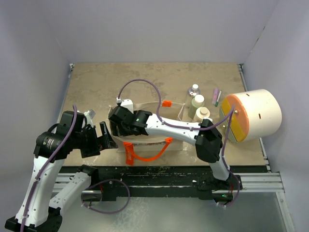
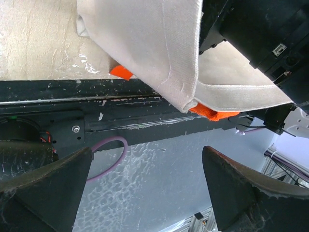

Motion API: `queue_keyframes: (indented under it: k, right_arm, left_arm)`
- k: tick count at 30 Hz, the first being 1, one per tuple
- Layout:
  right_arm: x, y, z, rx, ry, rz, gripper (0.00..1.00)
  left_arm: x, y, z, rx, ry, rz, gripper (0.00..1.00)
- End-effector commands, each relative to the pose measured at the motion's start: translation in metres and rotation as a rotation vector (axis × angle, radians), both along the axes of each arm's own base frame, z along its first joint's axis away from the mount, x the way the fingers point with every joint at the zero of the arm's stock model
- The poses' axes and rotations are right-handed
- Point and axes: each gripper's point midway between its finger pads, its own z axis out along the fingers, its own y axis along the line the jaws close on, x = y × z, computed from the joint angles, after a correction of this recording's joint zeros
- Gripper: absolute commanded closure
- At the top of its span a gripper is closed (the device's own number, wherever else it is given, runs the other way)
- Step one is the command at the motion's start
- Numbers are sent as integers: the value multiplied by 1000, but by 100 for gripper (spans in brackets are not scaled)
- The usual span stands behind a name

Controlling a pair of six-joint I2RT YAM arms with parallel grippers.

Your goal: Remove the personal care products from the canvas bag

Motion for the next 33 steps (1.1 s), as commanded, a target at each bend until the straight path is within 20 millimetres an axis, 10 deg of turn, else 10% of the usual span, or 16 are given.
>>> queue_keyframes:
  k: [1,16,21,33]
  right_arm:
    - [-1,-21,1,-60,2,-87,20]
    - [15,-26,40,8,-96,-48,63]
    - [20,-27,69,64,-136,-60,100]
    - [9,-58,131,194,-167,-68,100]
  left_arm:
    - [0,0,3,-9,-12,21,1]
    - [0,-2,3,-26,-30,13,0]
    - [6,-1,6,-23,-60,21,1]
    - [21,-5,13,-16,-98,-6,0]
